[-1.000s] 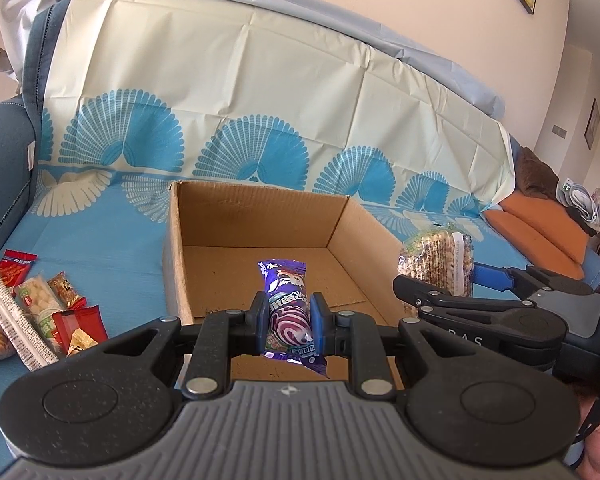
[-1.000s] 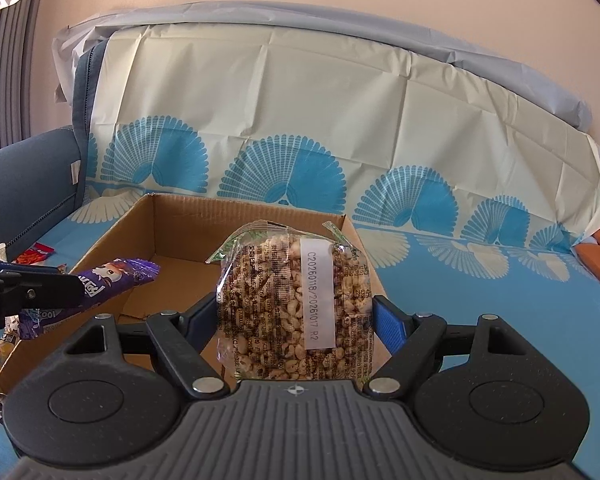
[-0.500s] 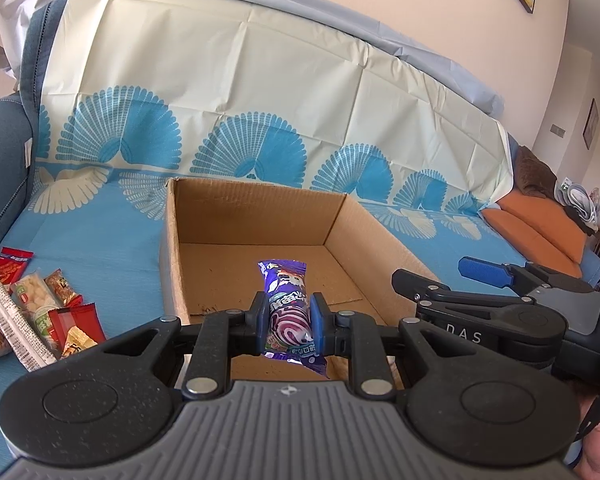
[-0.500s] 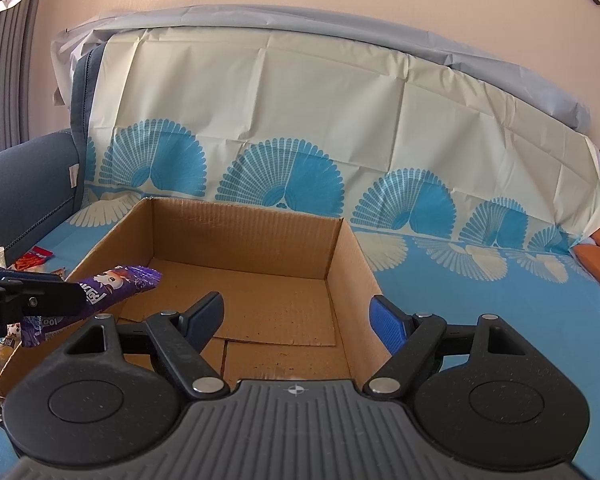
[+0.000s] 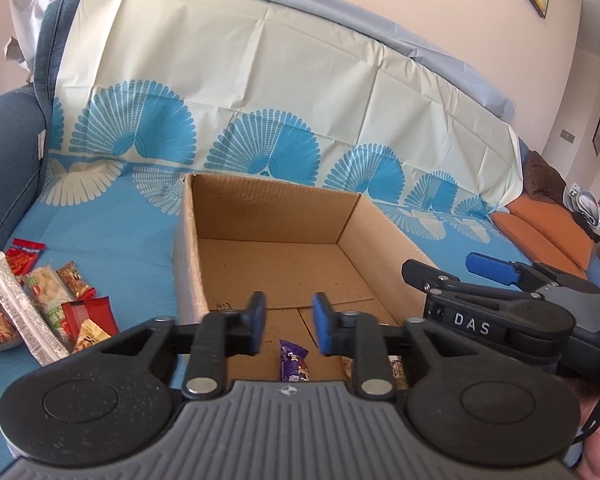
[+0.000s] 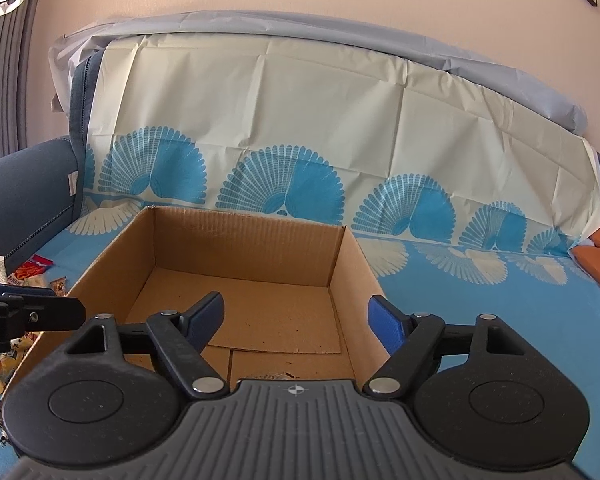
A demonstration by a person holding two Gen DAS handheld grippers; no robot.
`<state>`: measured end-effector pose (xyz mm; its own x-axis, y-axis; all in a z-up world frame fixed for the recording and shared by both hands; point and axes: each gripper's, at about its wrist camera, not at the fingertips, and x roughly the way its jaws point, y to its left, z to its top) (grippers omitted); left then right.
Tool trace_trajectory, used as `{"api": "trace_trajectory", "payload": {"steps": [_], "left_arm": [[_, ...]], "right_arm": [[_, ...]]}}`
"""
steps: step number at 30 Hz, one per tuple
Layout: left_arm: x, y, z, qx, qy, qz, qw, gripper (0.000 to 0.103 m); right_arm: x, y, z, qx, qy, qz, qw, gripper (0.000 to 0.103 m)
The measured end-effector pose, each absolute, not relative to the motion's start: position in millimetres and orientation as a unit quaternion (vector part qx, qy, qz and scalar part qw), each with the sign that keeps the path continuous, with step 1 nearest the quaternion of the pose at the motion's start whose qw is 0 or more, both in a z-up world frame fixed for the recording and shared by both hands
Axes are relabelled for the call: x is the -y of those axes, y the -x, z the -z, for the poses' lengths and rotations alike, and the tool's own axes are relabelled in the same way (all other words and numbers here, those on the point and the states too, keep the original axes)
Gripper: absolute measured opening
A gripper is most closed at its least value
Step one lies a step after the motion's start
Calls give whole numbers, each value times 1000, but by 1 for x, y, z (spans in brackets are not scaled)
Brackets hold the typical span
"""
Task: Organize snacks
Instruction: 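Open the right tool then the left tool, dropping both snacks into the box, then grasp the yellow wafer stick with the left tool while the right tool grasps the dark biscuit packet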
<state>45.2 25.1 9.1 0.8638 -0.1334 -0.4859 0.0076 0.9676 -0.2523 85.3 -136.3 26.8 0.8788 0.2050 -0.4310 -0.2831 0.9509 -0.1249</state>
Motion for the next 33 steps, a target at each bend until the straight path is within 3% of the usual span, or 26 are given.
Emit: {"api": "trace_trajectory", "payload": {"steps": [3, 5, 8, 15, 21, 33], "left_arm": [[-35, -36, -16, -249, 121, 37, 960, 9], [-45, -30, -22, -249, 125, 43, 959, 9], [-64, -21, -35, -240, 121, 51, 962, 9], [-137, -11, -50, -234, 86, 31, 968, 10], [-208, -12, -20, -297, 192, -77, 932, 10], [-200, -39, 18, -383, 185, -42, 904, 22]], "right_arm": [[129, -84, -31, -207, 76, -133, 966, 67], [124, -83, -33, -208, 60, -142, 966, 53], [115, -80, -36, -208, 33, -155, 965, 43], [80, -64, -39, -212, 9, -202, 956, 43], [37, -38, -40, -201, 33, -273, 940, 43], [-61, -10, 9, -272, 180, -353, 877, 44]]}}
